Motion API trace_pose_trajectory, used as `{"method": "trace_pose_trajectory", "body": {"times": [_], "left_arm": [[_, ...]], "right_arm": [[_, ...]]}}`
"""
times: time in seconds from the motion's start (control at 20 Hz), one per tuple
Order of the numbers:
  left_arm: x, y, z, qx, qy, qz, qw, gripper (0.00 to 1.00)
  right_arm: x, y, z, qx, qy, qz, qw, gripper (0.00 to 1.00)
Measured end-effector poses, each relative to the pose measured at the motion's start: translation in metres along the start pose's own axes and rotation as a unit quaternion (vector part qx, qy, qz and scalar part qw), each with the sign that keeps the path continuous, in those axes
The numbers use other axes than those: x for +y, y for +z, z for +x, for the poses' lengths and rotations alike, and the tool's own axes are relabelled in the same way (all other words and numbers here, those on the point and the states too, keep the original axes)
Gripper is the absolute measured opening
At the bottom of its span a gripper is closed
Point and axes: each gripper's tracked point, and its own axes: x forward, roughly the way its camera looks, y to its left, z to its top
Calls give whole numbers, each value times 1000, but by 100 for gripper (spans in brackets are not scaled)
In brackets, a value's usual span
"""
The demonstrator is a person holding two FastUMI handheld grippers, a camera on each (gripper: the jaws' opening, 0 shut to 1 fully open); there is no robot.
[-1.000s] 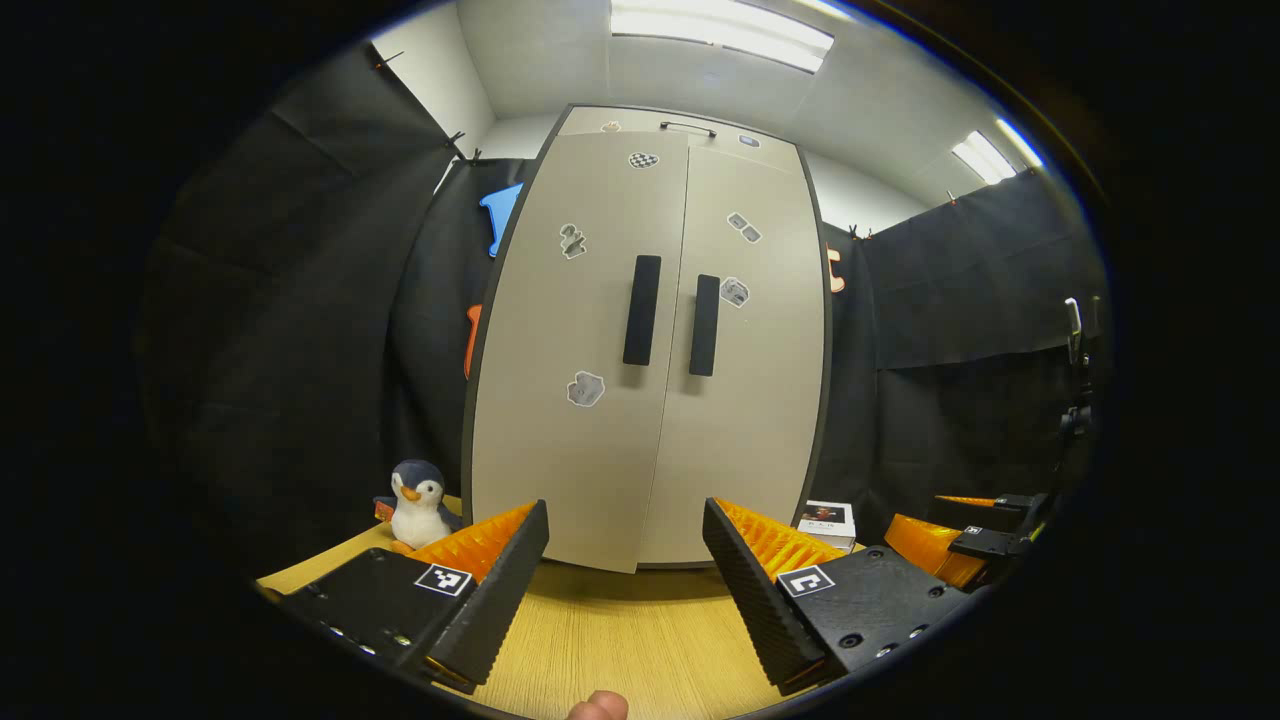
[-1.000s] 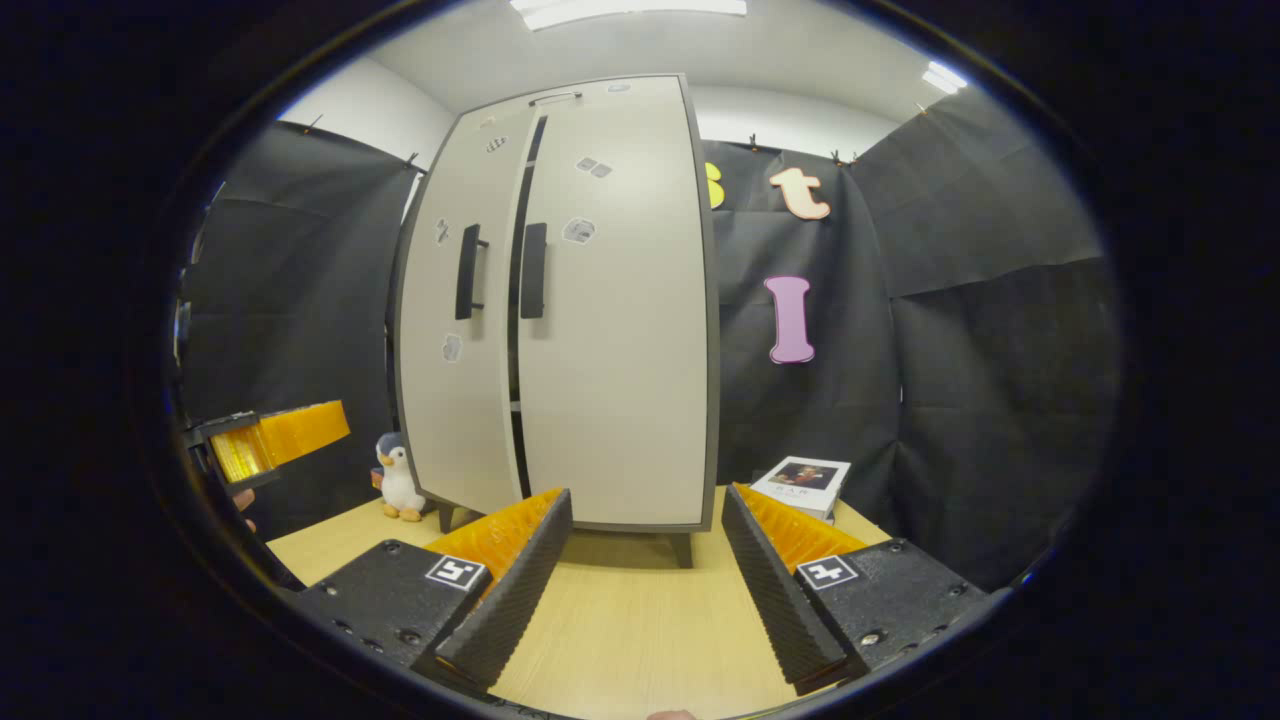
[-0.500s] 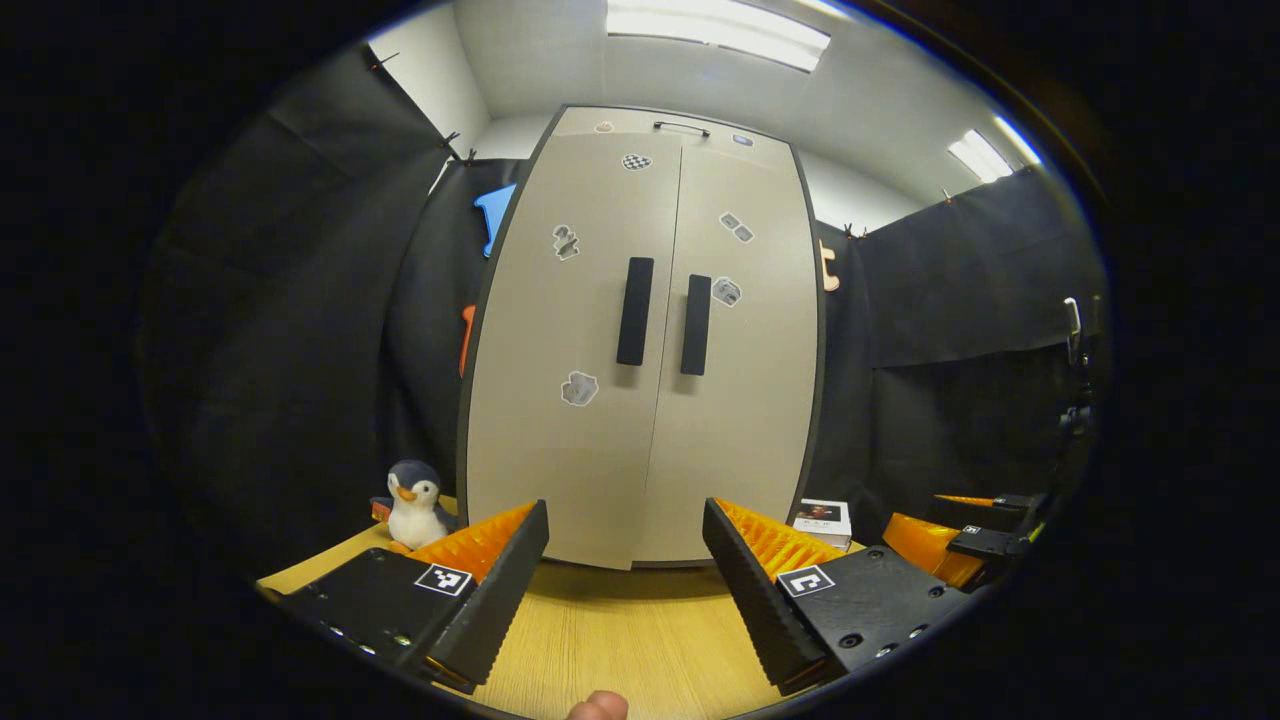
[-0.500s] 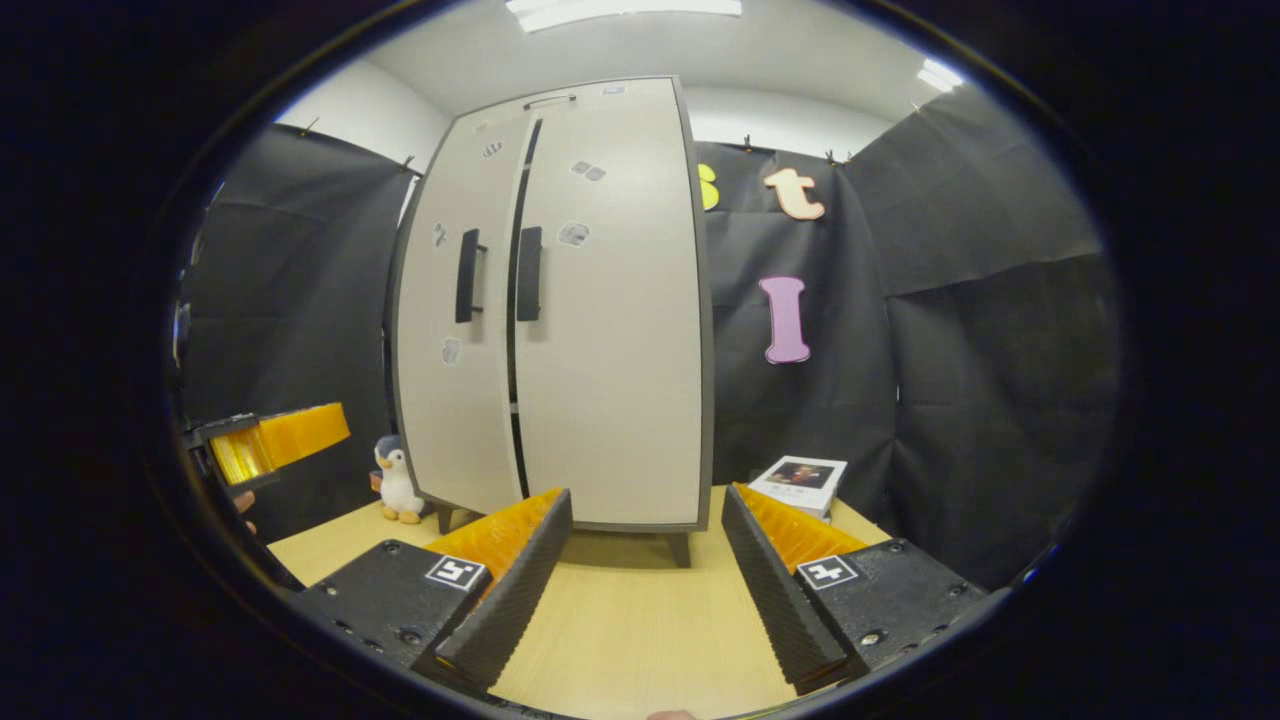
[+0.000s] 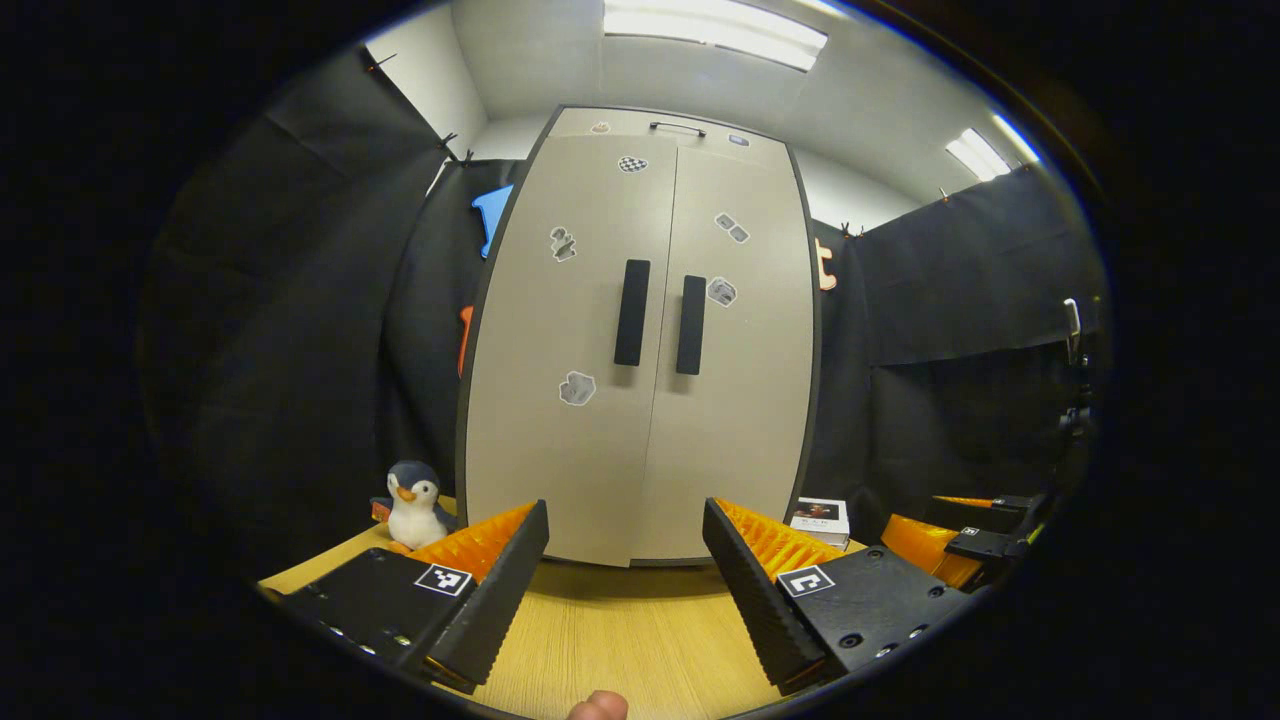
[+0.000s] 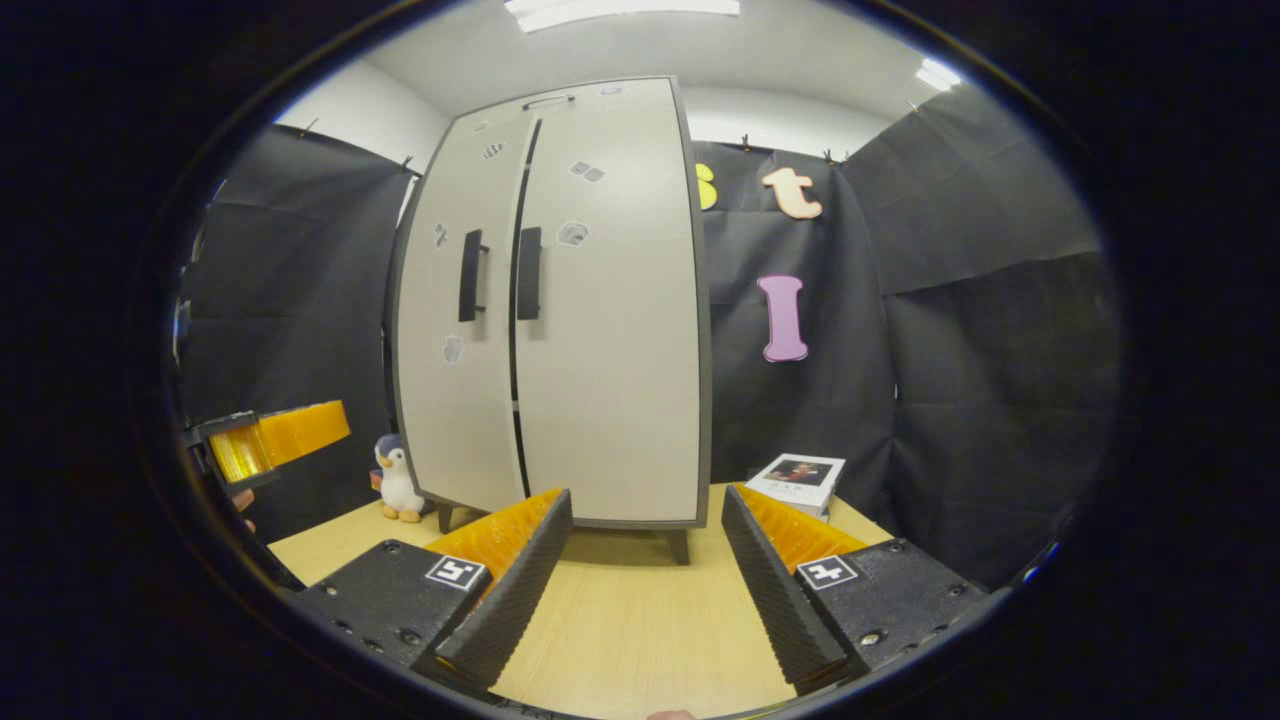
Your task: Grab one shoe with the right hand and put it into the shoe cabinet, grab the other shoe with the left hand and put it into the shoe cabinet; then close the right door with the right hand and the left door with the left hand.
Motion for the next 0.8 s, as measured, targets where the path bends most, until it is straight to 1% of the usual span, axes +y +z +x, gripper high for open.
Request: {"method": "trace_pose_trajectory", "body": {"times": [0.8], "left_arm": [[0, -2, -1, 1, -3, -3, 1000, 95]], "right_arm": [[3, 1, -1, 1, -2, -2, 1000, 98]]}}
